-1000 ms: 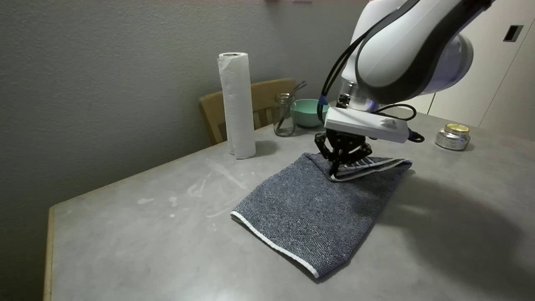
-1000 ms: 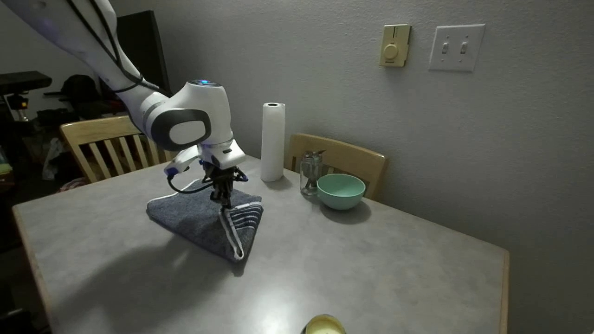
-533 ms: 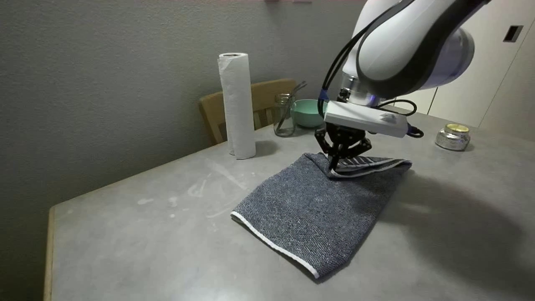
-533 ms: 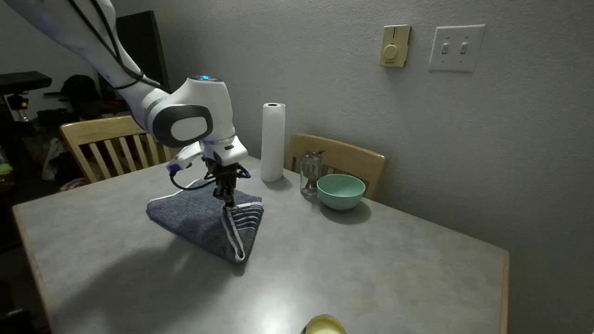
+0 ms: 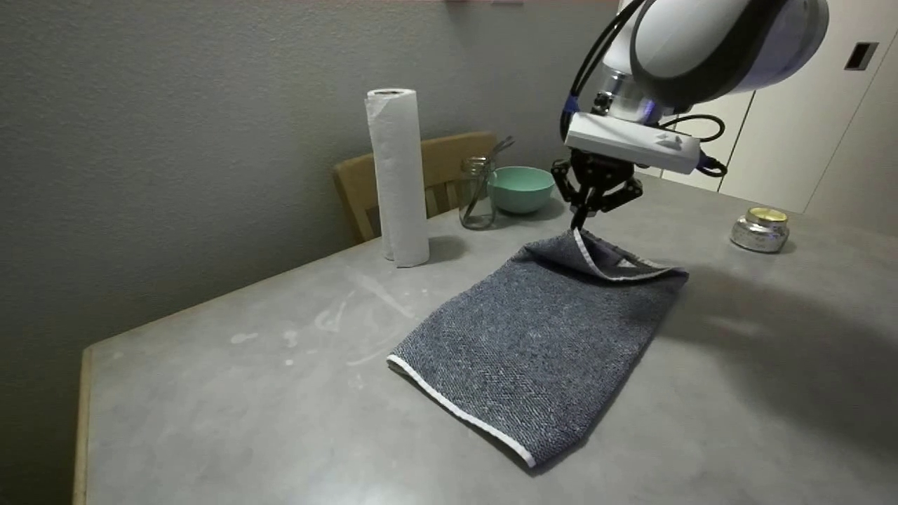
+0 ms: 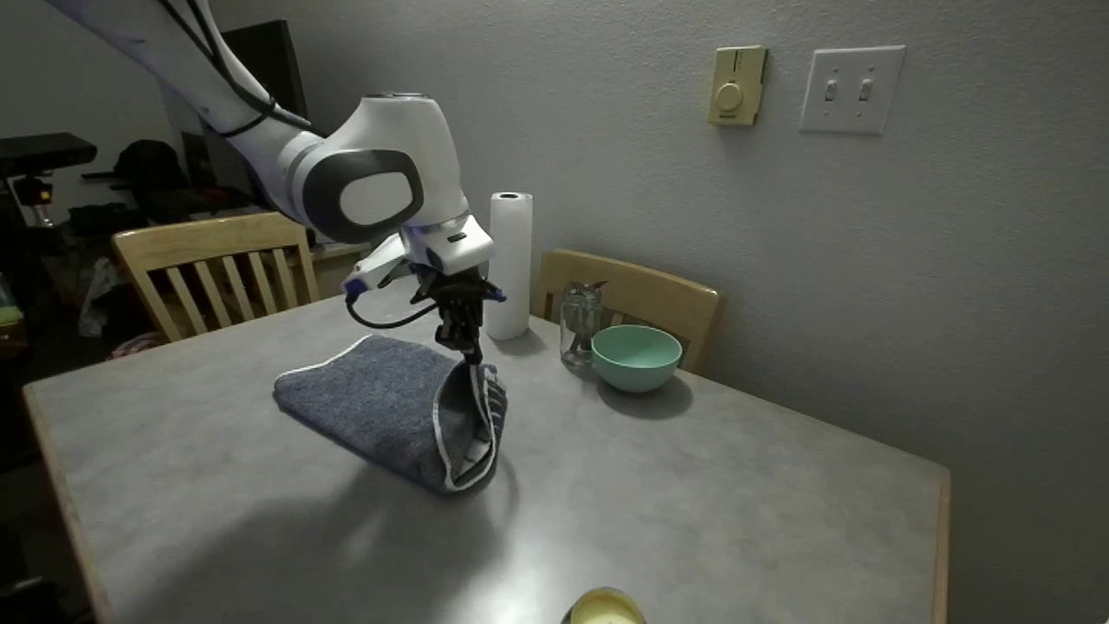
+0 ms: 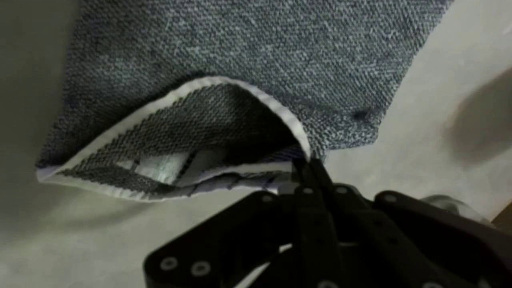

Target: Unfold the towel

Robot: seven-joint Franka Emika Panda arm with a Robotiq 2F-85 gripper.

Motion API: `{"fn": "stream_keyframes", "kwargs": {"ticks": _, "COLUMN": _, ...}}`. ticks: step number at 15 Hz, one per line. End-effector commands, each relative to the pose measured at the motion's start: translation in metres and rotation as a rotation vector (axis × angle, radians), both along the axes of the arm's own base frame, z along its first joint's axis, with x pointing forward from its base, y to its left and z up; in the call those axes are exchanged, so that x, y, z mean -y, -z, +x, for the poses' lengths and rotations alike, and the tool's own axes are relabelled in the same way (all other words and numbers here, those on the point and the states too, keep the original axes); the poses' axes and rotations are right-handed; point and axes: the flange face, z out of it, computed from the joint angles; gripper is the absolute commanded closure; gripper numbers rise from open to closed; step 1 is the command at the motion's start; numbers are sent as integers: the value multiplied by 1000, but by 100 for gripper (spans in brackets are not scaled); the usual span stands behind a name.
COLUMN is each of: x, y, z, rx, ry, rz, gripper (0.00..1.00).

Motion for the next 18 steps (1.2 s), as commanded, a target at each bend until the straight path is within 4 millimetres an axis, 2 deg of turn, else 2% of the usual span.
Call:
{"fn": "stream_keyframes", "kwargs": {"ticks": 1, "x": 24, "y": -16, "z": -4, "rx": 22, "ry": 31, "rz": -43, "gripper": 100}}
{"fn": "stream_keyframes", "kwargs": {"ticks": 4, "x": 43, "y": -16, "z": 1, "rx": 33, "ry": 51, "rz": -72, "gripper": 100}}
{"fn": "stream_keyframes", "kwargs": {"ticks": 5, "x": 48, "y": -16, "z": 2, "rx": 39, "ry": 53, "rz": -76, "gripper": 80}}
{"fn": "stream_keyframes", "kwargs": {"ticks": 6, "x": 54, "y": -17, "z": 4, "rx": 47, "ry": 58, "rz": -85, "gripper": 71}}
{"fn": "stream_keyframes", "kwargs": {"ticks": 7, "x": 60, "y": -19, "z": 6, "rx": 53, "ry": 58, "rz": -89, "gripper": 67}}
{"fn": "stream_keyframes", "kwargs": {"ticks": 9, "x": 63, "y": -24, "z": 8, "rx": 66, "ry": 54, "rz": -93, "gripper": 52}}
{"fn": "stream_keyframes", "kwargs": {"ticks": 13, "x": 39, "y": -22, "z": 6, "rx": 66, "ry": 0, "rz": -82, "gripper": 22}}
{"fn": "stream_keyframes", "kwargs": {"ticks": 16, "x": 3, "y": 6, "z": -3, "rx": 20, "ry": -52, "rz": -42, "gripper": 2}}
{"fn": "stream_keyframes", "kwargs": {"ticks": 18, "x": -17, "y": 24, "z": -10, "rx": -8, "ry": -84, "rz": -15, "gripper": 0}}
